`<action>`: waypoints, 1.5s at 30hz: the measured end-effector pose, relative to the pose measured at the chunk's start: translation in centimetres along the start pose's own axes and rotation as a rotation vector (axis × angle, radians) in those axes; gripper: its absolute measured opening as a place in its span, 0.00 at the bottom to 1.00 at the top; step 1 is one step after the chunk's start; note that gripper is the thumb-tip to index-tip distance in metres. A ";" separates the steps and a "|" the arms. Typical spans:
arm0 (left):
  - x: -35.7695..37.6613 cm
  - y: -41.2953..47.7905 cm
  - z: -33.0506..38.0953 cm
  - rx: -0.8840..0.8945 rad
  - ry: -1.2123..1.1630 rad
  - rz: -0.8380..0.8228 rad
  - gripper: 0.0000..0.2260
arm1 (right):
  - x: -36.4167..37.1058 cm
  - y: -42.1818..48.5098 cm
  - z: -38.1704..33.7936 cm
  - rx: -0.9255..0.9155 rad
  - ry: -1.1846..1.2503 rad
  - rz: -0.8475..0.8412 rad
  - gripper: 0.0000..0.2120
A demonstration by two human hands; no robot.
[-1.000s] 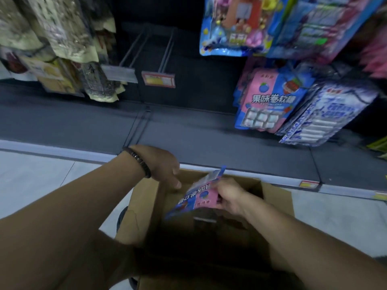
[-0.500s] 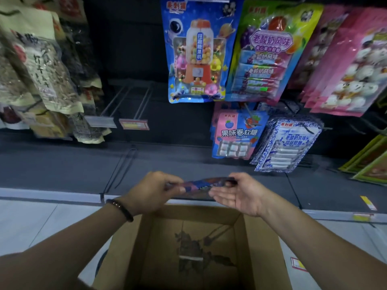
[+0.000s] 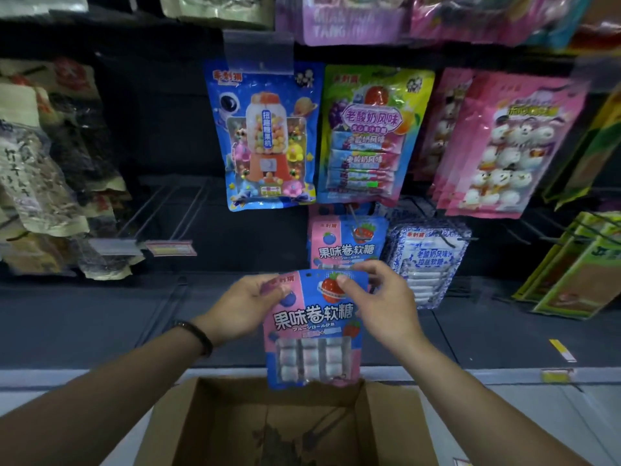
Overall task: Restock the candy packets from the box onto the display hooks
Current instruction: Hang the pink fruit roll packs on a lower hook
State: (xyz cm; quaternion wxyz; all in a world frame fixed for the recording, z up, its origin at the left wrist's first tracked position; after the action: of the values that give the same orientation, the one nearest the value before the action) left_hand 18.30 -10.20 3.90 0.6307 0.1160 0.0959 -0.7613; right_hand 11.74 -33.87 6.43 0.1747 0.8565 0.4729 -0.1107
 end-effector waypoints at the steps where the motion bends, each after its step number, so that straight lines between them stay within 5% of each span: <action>1: 0.5 0.8 0.5 0.020 0.012 0.015 0.11 | -0.1 0.9 0.0 0.016 0.031 -0.008 0.04; 10: 6.8 8.1 2.5 0.141 0.234 0.335 0.10 | 0.6 8.0 3.6 0.189 0.033 0.201 0.18; 15: 9.3 10.6 1.9 0.087 0.170 0.406 0.16 | 0.9 10.4 4.0 0.205 0.075 0.269 0.15; 18: 9.9 11.8 1.5 0.032 0.146 0.412 0.31 | 1.2 11.3 4.2 0.211 0.114 0.318 0.16; 26: 10.9 13.2 1.1 0.029 0.167 0.430 0.22 | 2.0 12.4 5.5 0.261 0.086 0.339 0.15; 30: 11.3 14.0 1.2 0.006 0.224 0.436 0.32 | 2.4 12.5 5.9 0.235 0.083 0.372 0.13; 35: 11.9 15.0 1.9 -0.005 0.280 0.503 0.23 | 3.2 10.6 5.9 -0.076 -0.126 0.321 0.29; 40: 12.8 10.7 0.3 0.322 0.591 0.869 0.23 | 4.2 7.6 8.0 -0.468 -0.737 0.116 0.33; 43: 13.5 9.1 -3.0 0.634 0.886 0.696 0.27 | 4.6 7.9 9.6 -0.566 -1.124 -0.128 0.49; 45: 14.0 9.5 -5.3 0.626 1.050 0.510 0.38 | 4.9 8.2 10.5 -0.538 -1.169 -0.201 0.51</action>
State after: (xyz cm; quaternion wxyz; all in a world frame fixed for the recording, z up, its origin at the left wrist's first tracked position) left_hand 25.49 -23.56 -5.32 0.5971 0.6687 0.1342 -0.4222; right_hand 20.97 -38.38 -3.34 0.6003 0.5331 0.3888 -0.4519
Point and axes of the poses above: each hand's wrist, its own y-axis towards the middle knuckle, its own x-axis out of the palm, z = x × y, the point moved 1 cm from there along y, towards the middle knuckle, and after that the axes turned 13 degrees about z, right-handed, at the moved point
